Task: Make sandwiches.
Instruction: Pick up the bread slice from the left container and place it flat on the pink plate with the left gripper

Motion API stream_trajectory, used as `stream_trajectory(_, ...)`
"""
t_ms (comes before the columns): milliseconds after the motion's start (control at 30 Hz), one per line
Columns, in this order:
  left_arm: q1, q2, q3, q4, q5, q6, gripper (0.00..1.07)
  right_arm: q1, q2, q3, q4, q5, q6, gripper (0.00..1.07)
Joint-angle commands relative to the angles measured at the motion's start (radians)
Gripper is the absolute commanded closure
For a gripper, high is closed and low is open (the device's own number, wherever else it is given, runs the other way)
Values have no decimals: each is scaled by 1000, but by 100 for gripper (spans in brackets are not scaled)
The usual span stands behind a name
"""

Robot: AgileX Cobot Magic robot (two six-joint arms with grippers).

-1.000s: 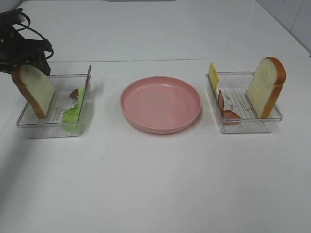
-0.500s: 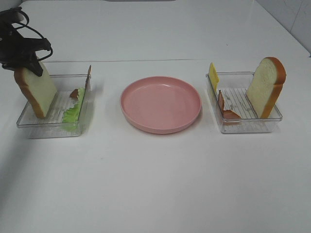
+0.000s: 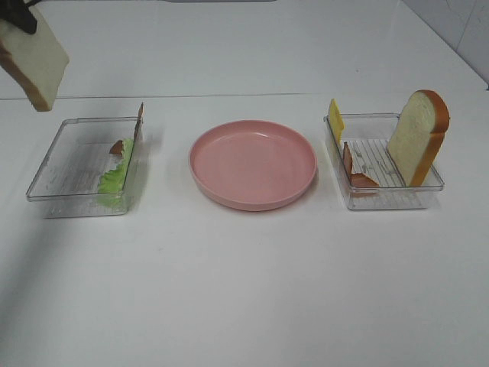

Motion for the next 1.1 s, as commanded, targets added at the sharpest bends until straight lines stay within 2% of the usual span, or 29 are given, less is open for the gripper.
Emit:
stream_trajectory(33, -62, -49, -11, -23, -67, -6, 107, -8, -31, 2, -9, -2, -7, 9)
stream_trajectory(100, -75, -49, -19, -34, -78, -6, 107, -8, -31, 2, -9, -2, -7, 9)
stream_trajectory(133, -108, -46, -31, -58, -102, -6, 107, -8, -31, 2, -9, -2, -7, 9)
stream_trajectory(233, -121, -44, -36, -70, -112, -6, 107, -8, -31, 2, -9, -2, -7, 9)
stream_trajectory(267, -153, -38, -40, -106, -135, -3, 107, -8, -31, 2, -9, -2, -7, 9)
stream_trajectory(333, -168, -37, -40, -126, -151, -1, 107, -8, -31, 2, -9, -2, -7, 9)
stream_trajectory(367, -196, -29, -40, -171, -176, 8, 107, -8, -31, 2, -9, -2, -7, 9)
stream_trajectory(400, -196, -29, -40, -171, -176, 8, 107, -8, -31, 2, -9, -2, -7, 9)
stream_trajectory(467, -236, -4, -40, -263, -196, 49, 107, -8, -31, 2, -9, -2, -7, 9)
stream_trajectory(500, -236, -4, -40, -263, -196, 49, 107, -8, -31, 2, -9, -2, -7, 9)
stream_trajectory(567, -274, 35, -40, -369, -209, 99, 107, -8, -31, 2, -9, -2, -7, 9)
stream_trajectory(600, -274, 35, -40, -369, -209, 99, 107, -8, -31, 2, -9, -2, -7, 9)
stream_trajectory(667, -321, 102, -40, -511, -216, 177, 107, -8, -31, 2, -9, -2, -7, 9)
stream_trajectory(700, -321, 102, -40, -511, -216, 177, 107, -8, -31, 2, -9, -2, -7, 9)
stream_trajectory(767, -348, 159, -40, -597, -214, 234, 107, -8, -31, 2, -9, -2, -7, 9)
stream_trajectory(867, -356, 180, -40, -627, -214, 247, 107, -8, -31, 2, -9, -2, -7, 9)
stream_trajectory(933, -372, 256, -40, -742, -216, 277, 107, -8, -31, 2, -9, -2, -7, 9)
stream_trajectory(967, -372, 256, -40, -742, -216, 277, 107, -8, -31, 2, -9, -2, -7, 9)
stream_trajectory(1033, -375, 302, -41, -833, -214, 306, 107, -8, -31, 2, -9, -2, -7, 9)
stream_trajectory(1067, -375, 302, -41, -833, -214, 306, 107, -8, -31, 2, -9, -2, -7, 9)
stream_trajectory(1100, -375, 332, -48, -874, -212, 318, 107, -8, -31, 2, -9, -2, -7, 9)
